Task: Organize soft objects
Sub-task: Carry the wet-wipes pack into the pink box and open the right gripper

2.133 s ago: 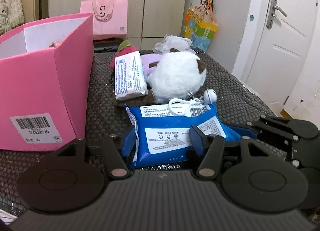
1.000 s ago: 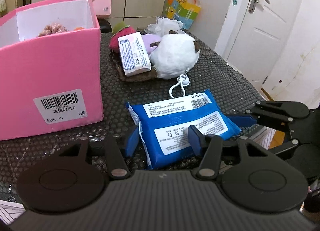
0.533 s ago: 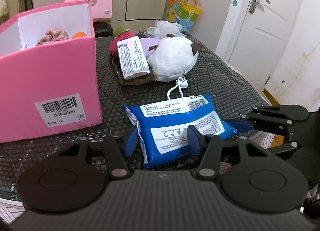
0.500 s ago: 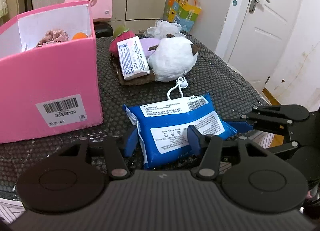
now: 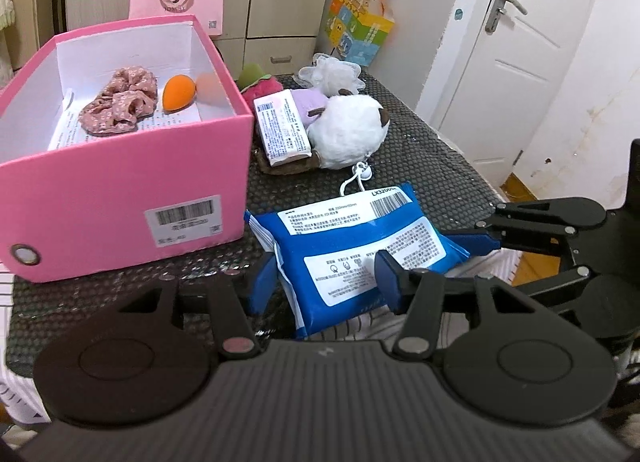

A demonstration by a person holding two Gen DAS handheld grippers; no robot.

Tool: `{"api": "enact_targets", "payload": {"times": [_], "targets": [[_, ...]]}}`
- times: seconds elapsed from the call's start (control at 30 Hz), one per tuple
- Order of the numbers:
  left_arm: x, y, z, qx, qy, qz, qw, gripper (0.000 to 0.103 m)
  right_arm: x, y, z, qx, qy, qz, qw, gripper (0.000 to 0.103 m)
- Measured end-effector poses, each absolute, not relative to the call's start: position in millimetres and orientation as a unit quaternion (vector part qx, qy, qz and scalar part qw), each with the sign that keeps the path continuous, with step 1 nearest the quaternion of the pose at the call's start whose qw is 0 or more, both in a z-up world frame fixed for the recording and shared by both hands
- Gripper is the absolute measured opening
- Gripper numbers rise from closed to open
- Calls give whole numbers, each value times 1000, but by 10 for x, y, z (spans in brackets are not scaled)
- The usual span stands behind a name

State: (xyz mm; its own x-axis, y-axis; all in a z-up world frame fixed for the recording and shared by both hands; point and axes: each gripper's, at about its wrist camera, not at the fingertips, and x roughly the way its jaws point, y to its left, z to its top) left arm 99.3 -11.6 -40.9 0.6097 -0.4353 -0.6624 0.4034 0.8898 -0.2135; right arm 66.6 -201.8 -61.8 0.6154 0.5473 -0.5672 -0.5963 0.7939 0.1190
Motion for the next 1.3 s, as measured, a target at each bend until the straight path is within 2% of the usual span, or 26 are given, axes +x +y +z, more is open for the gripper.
{"api": "enact_targets", "payload": {"times": [0.3,0.83,1.07,1.3], "targets": [[792,214,-89,-14,375,-230,898,52,515,-1681,-289,-73,296,339,890,43],[633,778,581,5,292,-182,939,52,587,-1074,433,-127,219,375,892,43],[950,939,660,-2,291,-176,940,52,891,-898,555,-131,223,374,891,43],[1567,1072,563,-25,334,-175,926,52,1429,-774,503,-106,259,374,884,44]]}}
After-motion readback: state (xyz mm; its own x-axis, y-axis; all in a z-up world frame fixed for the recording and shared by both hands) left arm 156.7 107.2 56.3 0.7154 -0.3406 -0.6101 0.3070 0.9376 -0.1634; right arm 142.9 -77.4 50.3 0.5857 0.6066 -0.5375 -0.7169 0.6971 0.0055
